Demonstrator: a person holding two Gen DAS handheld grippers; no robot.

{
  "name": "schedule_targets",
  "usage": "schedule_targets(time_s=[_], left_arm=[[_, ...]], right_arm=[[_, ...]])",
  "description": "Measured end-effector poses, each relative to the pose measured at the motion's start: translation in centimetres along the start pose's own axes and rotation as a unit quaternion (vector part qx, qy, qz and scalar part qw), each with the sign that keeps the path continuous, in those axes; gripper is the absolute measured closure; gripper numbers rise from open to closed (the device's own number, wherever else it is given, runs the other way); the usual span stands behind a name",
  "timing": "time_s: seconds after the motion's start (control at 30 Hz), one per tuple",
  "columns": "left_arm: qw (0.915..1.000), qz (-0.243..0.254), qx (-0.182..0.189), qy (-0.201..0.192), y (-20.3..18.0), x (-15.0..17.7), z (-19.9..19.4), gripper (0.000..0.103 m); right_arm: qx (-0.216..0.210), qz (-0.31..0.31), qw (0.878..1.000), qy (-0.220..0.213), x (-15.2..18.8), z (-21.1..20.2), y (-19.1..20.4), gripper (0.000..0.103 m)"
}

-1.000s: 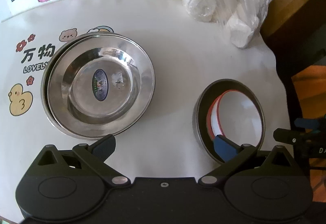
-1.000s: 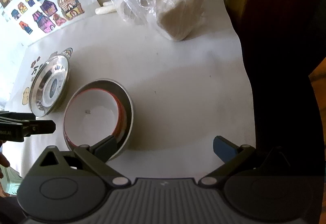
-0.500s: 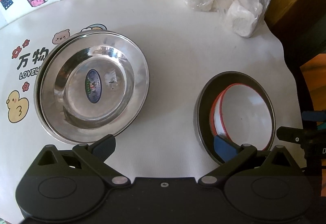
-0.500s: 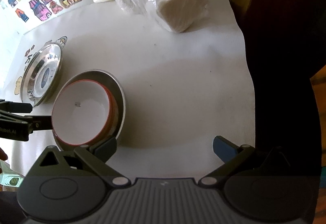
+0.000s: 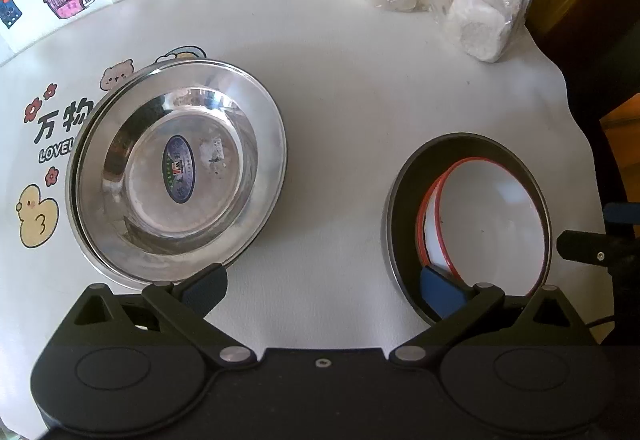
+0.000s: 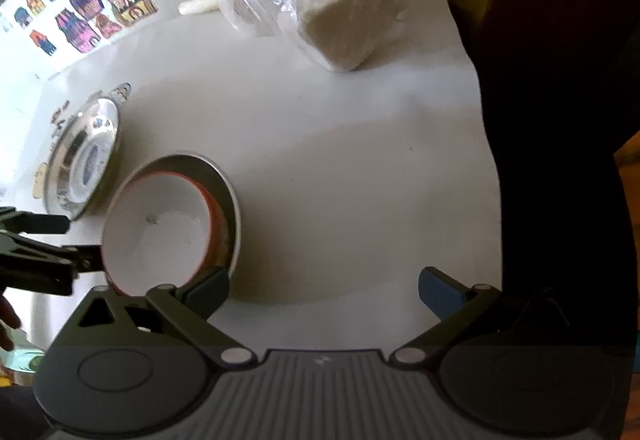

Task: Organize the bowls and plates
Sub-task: 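Open both grippers and withdraw them from the bowl stack, then move both grippers back to the bowl stack rim and close them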

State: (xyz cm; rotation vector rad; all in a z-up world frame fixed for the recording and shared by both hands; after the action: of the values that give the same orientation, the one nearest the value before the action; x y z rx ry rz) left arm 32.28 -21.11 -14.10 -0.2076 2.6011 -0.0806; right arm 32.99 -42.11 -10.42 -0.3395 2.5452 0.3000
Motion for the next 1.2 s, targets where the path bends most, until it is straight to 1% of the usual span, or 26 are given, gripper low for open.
schedule_targets(time_s=[0.23,0.5,0.63,0.73,0.8,0.83,0.87,0.9,0.97,1.0,1.07,1.1,1.13,1.17,1.2], left_arm=[[0.9998,0.001,-0.014,0.017,-0.6,0.0,0.5,0.001],[0.9979,-0.030,-0.029,0.049,-0.5,0.4,1.4,0.001],[0.9972,-0.041,-0.029,0.056,-0.4,0.5,1.8,0.001],[0.9971,-0.044,-0.028,0.055,-0.3,0.7,1.8,0.003],[0.9972,-0.047,-0.023,0.053,-0.4,0.7,1.8,0.006],[0.9973,-0.049,-0.019,0.052,-0.4,0.7,1.8,0.009],[0.9973,-0.053,-0.012,0.050,-0.4,0.8,1.7,0.014],[0.9972,-0.056,-0.006,0.049,-0.3,0.7,1.7,0.017],[0.9969,-0.064,0.009,0.046,-0.4,0.7,1.6,0.029],[0.9967,-0.066,0.016,0.043,-0.5,0.8,1.4,0.032],[0.9961,-0.072,0.033,0.038,-0.6,0.9,1.3,0.049],[0.9955,-0.075,0.045,0.035,-0.7,0.9,1.2,0.053],[0.9948,-0.079,0.056,0.033,-0.9,0.9,1.1,0.064],[0.9939,-0.082,0.066,0.031,-1.0,0.9,1.1,0.072],[0.9933,-0.084,0.074,0.029,-1.1,0.9,1.1,0.075]], right_arm=[[0.001,-0.029,1.000,0.011,-0.3,0.8,0.6,0.000],[0.006,-0.064,0.998,0.012,-0.7,1.5,1.7,0.000],[0.008,-0.071,0.997,0.009,-0.8,1.8,1.8,0.001],[0.001,-0.067,0.998,0.007,-0.6,1.7,1.7,0.006],[-0.007,-0.062,0.998,0.006,-0.6,1.8,1.7,0.013],[-0.012,-0.058,0.998,0.006,-0.6,1.8,1.7,0.015],[-0.016,-0.055,0.998,0.006,-0.6,1.8,1.8,0.020],[-0.022,-0.052,0.998,0.006,-0.6,1.8,1.8,0.026],[-0.032,-0.046,0.998,0.007,-0.5,1.7,2.0,0.033],[-0.035,-0.045,0.998,0.008,-0.5,1.8,2.1,0.035],[-0.039,-0.041,0.998,0.010,-0.6,1.8,2.2,0.038],[-0.043,-0.036,0.998,0.011,-0.6,1.8,2.2,0.044],[-0.050,-0.028,0.998,0.013,-0.5,1.8,2.3,0.048],[-0.057,-0.020,0.998,0.015,-0.5,1.9,2.3,0.055],[-0.064,-0.012,0.998,0.017,-0.6,1.9,2.3,0.063]])
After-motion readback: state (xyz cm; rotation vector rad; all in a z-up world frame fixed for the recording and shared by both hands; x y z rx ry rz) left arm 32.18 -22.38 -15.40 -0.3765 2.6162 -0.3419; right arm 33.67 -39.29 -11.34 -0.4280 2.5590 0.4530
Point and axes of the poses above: each gripper's, at about its wrist camera, not at the fingertips, and z roughly the way its jaws point, y to its left, x to its underside, the point moved 4 cm from there along z, roughly the way its jaws point, and after that the axes turned 15 degrees about -y, right-handed, at the moved point
